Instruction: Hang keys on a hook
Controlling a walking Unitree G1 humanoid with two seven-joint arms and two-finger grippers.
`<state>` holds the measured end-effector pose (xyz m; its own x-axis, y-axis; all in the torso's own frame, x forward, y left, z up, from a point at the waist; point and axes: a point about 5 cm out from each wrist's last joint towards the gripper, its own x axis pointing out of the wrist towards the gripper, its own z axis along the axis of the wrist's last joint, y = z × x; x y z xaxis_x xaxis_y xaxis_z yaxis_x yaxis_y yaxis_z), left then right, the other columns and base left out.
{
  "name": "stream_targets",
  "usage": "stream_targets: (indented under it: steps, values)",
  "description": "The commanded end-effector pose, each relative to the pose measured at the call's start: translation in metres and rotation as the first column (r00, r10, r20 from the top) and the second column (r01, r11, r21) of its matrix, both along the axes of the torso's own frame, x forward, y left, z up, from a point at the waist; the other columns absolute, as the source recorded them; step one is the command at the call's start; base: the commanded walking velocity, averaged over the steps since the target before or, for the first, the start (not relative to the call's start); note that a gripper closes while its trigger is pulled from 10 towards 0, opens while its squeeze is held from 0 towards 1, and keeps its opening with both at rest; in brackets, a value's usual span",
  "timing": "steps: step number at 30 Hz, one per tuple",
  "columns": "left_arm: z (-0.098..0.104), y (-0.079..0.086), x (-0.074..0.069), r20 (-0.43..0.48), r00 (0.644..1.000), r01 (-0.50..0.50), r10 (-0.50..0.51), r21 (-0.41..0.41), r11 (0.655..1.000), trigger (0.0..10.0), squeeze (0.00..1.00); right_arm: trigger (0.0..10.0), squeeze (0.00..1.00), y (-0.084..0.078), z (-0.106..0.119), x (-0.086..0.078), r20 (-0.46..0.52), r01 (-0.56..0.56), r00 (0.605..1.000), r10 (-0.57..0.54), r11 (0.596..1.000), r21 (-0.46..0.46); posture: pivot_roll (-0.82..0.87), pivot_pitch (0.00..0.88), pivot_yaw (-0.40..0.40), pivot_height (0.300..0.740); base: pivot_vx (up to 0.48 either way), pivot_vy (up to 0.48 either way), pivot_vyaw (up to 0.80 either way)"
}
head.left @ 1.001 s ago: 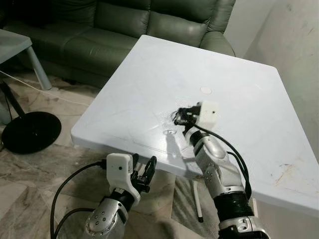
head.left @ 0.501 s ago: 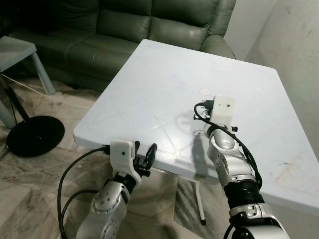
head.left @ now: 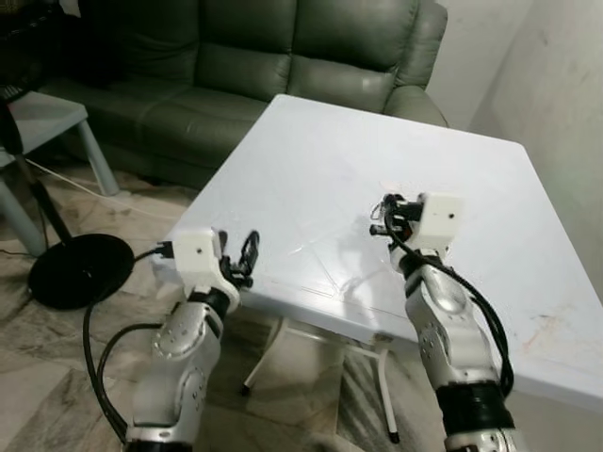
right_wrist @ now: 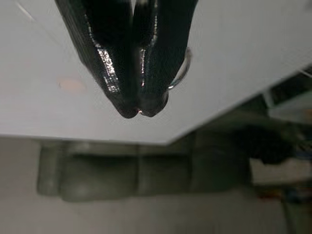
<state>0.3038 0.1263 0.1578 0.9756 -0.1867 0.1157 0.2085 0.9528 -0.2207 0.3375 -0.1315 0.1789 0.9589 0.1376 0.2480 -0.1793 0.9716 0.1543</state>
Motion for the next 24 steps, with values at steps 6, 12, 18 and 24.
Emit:
stream_targets:
  steps: [6, 12, 18, 24]
  values:
    - [-0.005, 0.009, 0.003, 0.017, 1.0, 0.016, -0.016, 0.013, 1.0, 10.0, 0.0, 10.0, 0.0, -0.009, 0.004, -0.016, 0.074, -0.002, 0.997, 0.003, 1.0, -0.008, 0.05, 0.0, -0.081, 0.74, 0.0, 0.0, 0.0]
    - [-0.025, 0.026, 0.0, -0.033, 0.999, -0.018, 0.019, 0.023, 1.0, 10.0, 0.0, 10.0, 0.0, -0.02, -0.028, -0.034, 0.029, 0.009, 1.0, -0.007, 0.999, -0.051, 0.04, 0.0, -0.066, 0.74, 0.0, 0.0, 0.0]
    - [-0.037, 0.038, -0.003, -0.081, 0.994, -0.069, 0.067, -0.028, 0.997, 10.0, 0.0, 10.0, 0.0, -0.029, -0.045, -0.046, -0.022, 0.05, 0.998, -0.051, 0.997, -0.051, 0.03, 0.0, -0.058, 0.74, 0.0, 0.0, 0.0]
    - [-0.044, 0.042, -0.004, -0.1, 0.992, -0.082, 0.078, -0.037, 0.996, 10.0, 0.0, 10.0, 0.0, -0.032, -0.057, -0.054, -0.058, 0.092, 0.994, -0.095, 0.995, -0.048, 0.02, 0.0, -0.049, 0.74, 0.0, 0.0, 0.0]
